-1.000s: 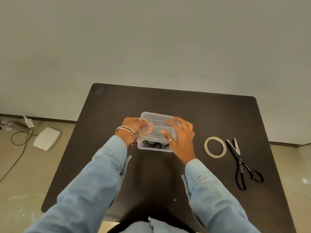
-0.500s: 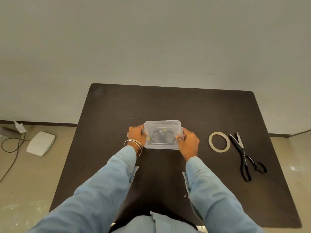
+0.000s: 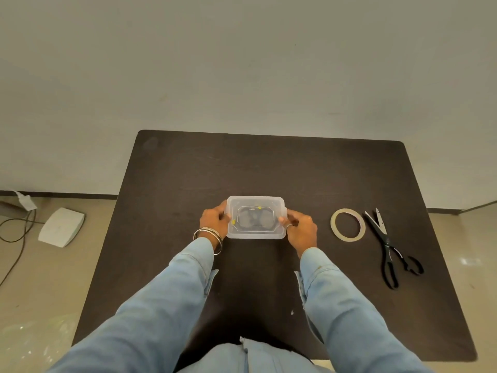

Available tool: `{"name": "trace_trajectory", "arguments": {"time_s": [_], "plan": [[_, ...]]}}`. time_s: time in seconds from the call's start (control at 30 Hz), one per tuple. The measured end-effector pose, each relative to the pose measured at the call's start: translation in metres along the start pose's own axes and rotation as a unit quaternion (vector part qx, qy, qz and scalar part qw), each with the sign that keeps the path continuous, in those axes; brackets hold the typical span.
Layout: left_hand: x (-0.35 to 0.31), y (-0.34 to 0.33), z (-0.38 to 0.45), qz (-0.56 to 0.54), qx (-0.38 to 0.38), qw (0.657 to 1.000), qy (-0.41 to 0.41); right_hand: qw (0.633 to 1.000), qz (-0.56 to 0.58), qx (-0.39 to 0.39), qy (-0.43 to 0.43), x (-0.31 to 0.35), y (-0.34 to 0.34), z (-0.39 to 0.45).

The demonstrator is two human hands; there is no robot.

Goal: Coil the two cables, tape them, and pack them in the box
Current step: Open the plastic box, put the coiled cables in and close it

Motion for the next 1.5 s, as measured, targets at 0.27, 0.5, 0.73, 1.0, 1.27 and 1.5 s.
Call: {"name": "trace_trajectory", "arguments": {"time_s": [0.27, 0.5, 0.73, 1.0, 1.27, 1.5], "plan": [[0.013, -0.005, -0.003, -0.182, -0.021, 0.98, 0.074, 0.987, 0.095, 0.064, -0.111, -0.005, -0.002, 0.011], [0.009, -0.005, -0.01, -0.143, -0.095, 0.983, 0.065, 0.993, 0.059, 0.04, -0.089, -0.006, -0.004, 0.018], [0.002, -0.018, -0.015, 0.048, -0.165, 0.985, 0.004, 0.982, -0.181, -0.061, -0.014, 0.004, -0.015, 0.009], [-0.003, -0.02, -0.018, 0.168, -0.148, 0.975, -0.007, 0.987, -0.138, -0.077, -0.033, 0.005, -0.02, 0.003], [-0.032, -0.027, -0.018, -0.083, -0.159, 0.98, 0.091, 0.989, -0.143, -0.011, 0.044, 0.001, 0.012, 0.014], [-0.111, -0.086, 0.013, -0.284, -0.013, 0.958, 0.038, 0.992, 0.035, -0.104, 0.055, -0.009, 0.123, 0.043]]}}
Point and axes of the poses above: each hand's wrist, its own z-axis towards the middle knuckle, its own y-axis out of the back of the hand, x = y × z, the point moved 1 cm from there along z, towards the middle knuckle, and after that the axes turned 6 degrees about x, right-handed, at the moved point
